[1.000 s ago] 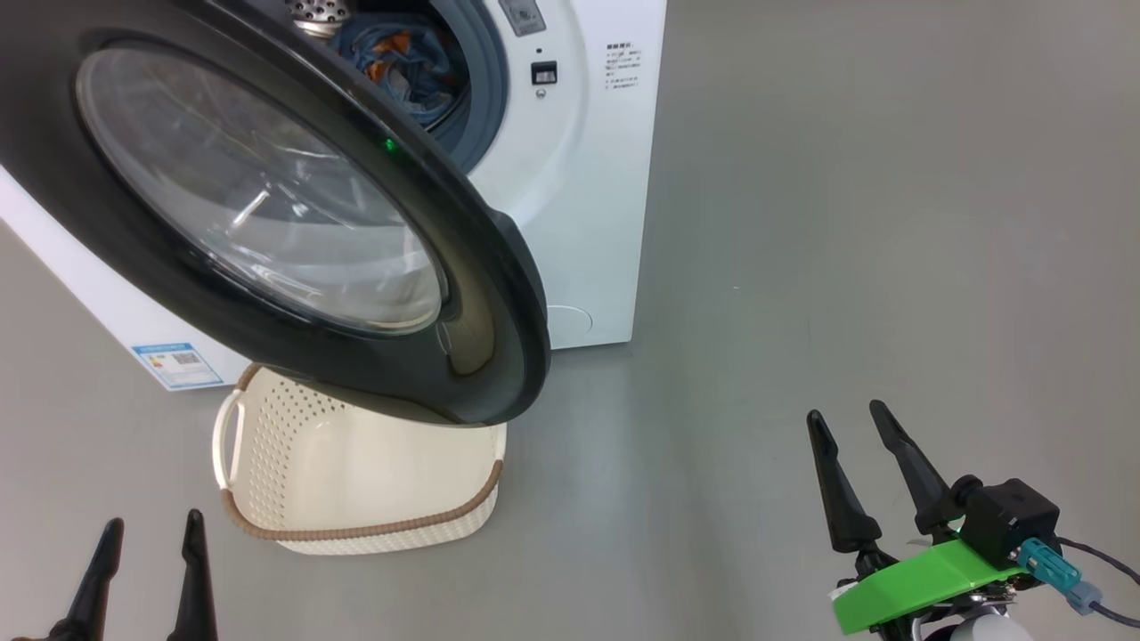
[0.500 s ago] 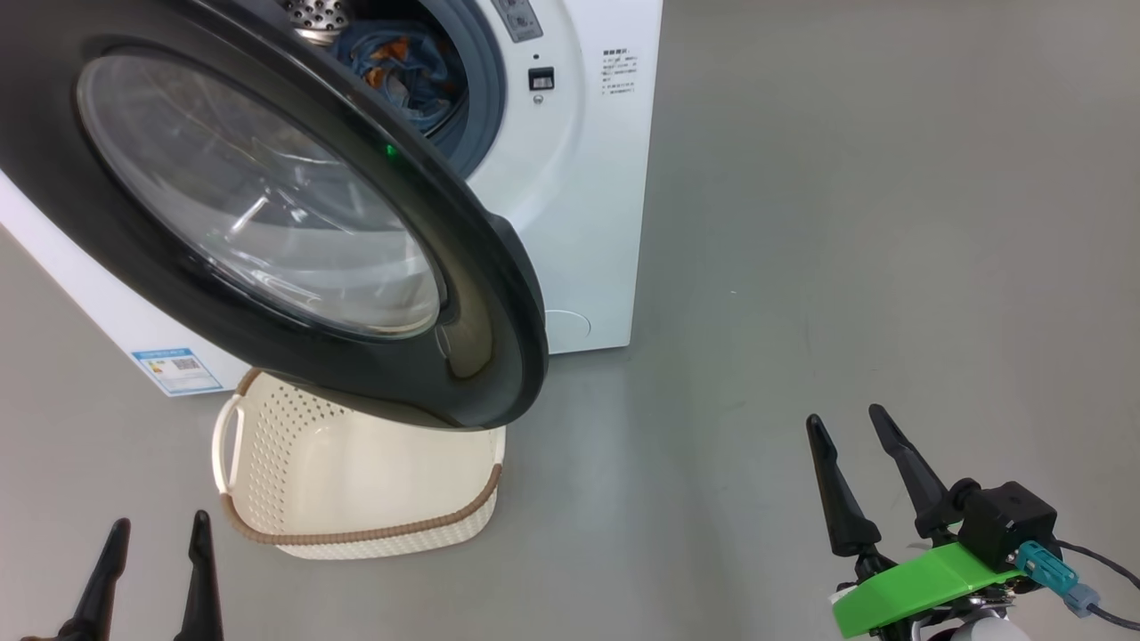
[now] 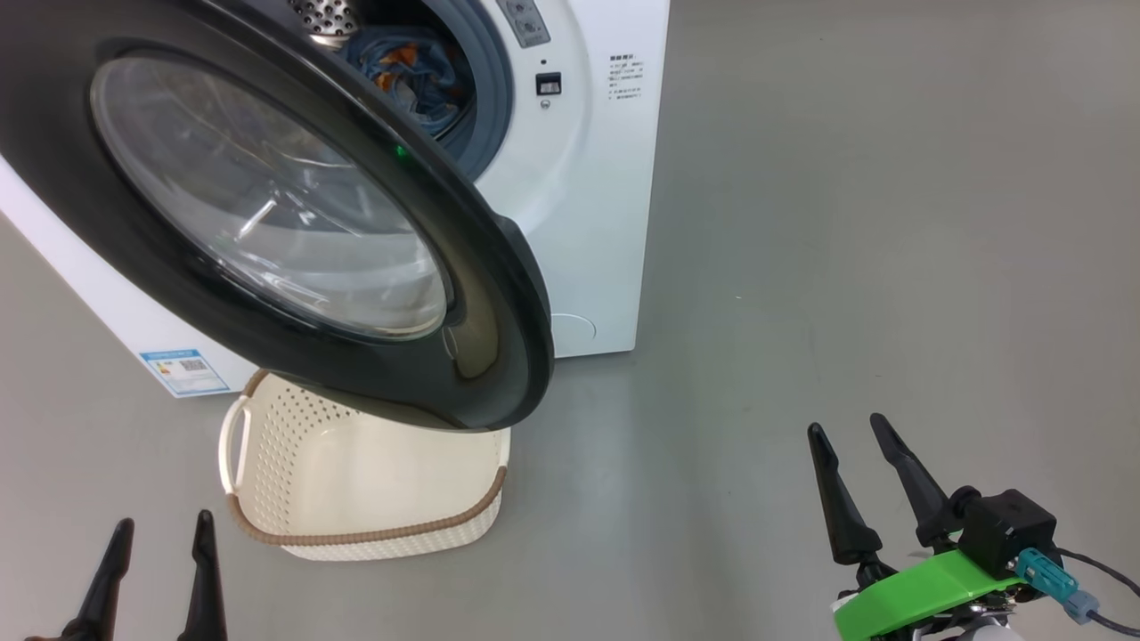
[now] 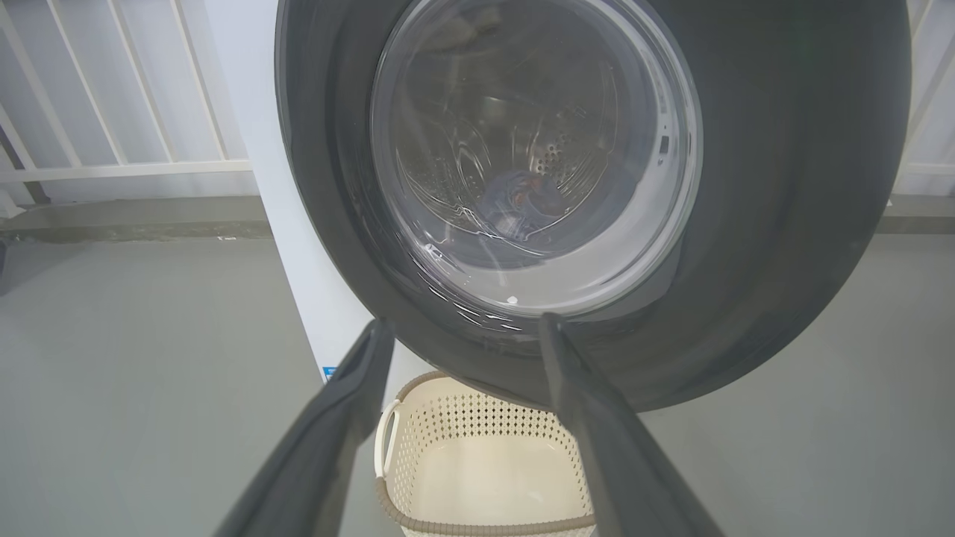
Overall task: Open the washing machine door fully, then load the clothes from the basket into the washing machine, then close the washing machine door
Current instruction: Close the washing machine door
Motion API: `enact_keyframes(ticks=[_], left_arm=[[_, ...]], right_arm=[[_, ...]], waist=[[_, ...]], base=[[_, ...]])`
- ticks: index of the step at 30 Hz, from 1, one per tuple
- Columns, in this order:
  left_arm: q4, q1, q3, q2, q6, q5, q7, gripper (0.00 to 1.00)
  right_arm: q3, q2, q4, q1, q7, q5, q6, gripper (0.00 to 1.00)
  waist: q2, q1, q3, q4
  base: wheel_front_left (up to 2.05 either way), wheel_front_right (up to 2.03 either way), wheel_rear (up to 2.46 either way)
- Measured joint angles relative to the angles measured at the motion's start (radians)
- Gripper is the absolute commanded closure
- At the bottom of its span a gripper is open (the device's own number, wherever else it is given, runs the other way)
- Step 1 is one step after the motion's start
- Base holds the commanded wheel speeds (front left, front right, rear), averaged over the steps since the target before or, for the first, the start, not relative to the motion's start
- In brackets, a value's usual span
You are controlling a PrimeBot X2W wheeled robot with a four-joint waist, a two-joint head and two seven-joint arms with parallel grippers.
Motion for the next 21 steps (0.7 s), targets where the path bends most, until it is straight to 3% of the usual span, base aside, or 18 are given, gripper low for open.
enact_keyframes(ticks=[8, 9, 11, 12, 21], left_arm=[[0.0, 0.0, 0.001, -0.001, 0.0, 0.0, 0.0, 0.0], [0.0, 0.0, 0.001, -0.002, 0.0, 0.0, 0.0, 0.0], [0.0, 0.0, 0.001, -0.004, 0.0, 0.0, 0.0, 0.0], [0.0, 0.0, 0.001, -0.006, 0.0, 0.0, 0.0, 0.0], [-0.004, 0.001, 0.001, -0.008, 0.0, 0.0, 0.0, 0.0]], right_arm=[[-0.004, 0.0, 0.004, 0.004, 0.0, 0.0, 0.0, 0.03], [-0.005, 0.0, 0.004, 0.004, 0.0, 0.0, 0.0, 0.22], [-0.006, 0.0, 0.004, 0.004, 0.0, 0.0, 0.0, 0.83], [-0.006, 0.0, 0.004, 0.004, 0.0, 0.0, 0.0, 1.0], [-0.012, 0.0, -0.086, 0.004, 0.0, 0.059, 0.0, 1.0]], waist=[[0.0, 0.0, -0.005, 0.005], [0.0, 0.0, -0.006, 0.005], [0.0, 0.0, -0.008, 0.006], [0.0, 0.0, -0.008, 0.007], [0.0, 0.0, -0.004, 0.01]], base=[[0.0, 0.0, 0.0], [0.0, 0.0, 0.0], [0.0, 0.0, 0.0], [0.0, 0.0, 0.0], [0.0, 0.0, 0.0]])
